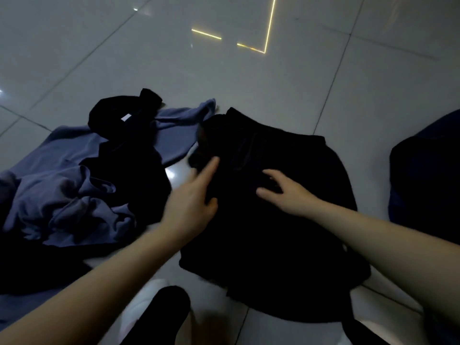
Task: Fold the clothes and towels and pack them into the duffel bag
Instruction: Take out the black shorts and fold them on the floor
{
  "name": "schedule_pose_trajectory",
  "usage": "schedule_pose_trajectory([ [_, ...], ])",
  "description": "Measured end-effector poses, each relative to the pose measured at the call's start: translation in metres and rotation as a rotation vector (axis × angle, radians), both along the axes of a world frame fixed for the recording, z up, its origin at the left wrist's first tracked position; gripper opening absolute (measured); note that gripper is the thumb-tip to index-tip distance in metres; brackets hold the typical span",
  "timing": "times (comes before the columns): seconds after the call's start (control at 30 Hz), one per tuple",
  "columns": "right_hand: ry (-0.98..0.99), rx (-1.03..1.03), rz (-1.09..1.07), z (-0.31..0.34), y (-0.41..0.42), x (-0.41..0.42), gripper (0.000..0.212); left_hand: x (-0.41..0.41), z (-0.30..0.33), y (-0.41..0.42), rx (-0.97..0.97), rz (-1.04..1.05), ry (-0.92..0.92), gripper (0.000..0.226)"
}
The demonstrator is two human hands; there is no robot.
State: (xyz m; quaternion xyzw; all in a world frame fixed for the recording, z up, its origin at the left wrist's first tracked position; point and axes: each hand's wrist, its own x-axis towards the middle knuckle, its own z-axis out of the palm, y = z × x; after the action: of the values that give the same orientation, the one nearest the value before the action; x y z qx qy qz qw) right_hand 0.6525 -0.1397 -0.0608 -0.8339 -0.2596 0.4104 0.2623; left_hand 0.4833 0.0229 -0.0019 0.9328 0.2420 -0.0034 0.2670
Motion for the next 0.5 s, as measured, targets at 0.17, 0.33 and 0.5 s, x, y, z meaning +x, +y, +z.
schedule_pose_trajectory([
  [0.17, 0.570, 0.328, -0.566, 0.033, -0.039, 0.029, 0.060, 0.039, -0.006, -0.102, 0.062, -0.637, -0.072, 0.068],
  [0.33, 0.652, 0.410, -0.695, 0.044, -0.091, 0.020, 0.044, 0.046, -0.032, -0.158, -0.031, -1.066, 0.226, 0.080],
  [0.5, 0.315, 0.084, -0.784, -0.001, -0.126, 0.009, 0.034, 0.031, -0.052, -0.155, -0.176, -1.162, 0.234, 0.071],
])
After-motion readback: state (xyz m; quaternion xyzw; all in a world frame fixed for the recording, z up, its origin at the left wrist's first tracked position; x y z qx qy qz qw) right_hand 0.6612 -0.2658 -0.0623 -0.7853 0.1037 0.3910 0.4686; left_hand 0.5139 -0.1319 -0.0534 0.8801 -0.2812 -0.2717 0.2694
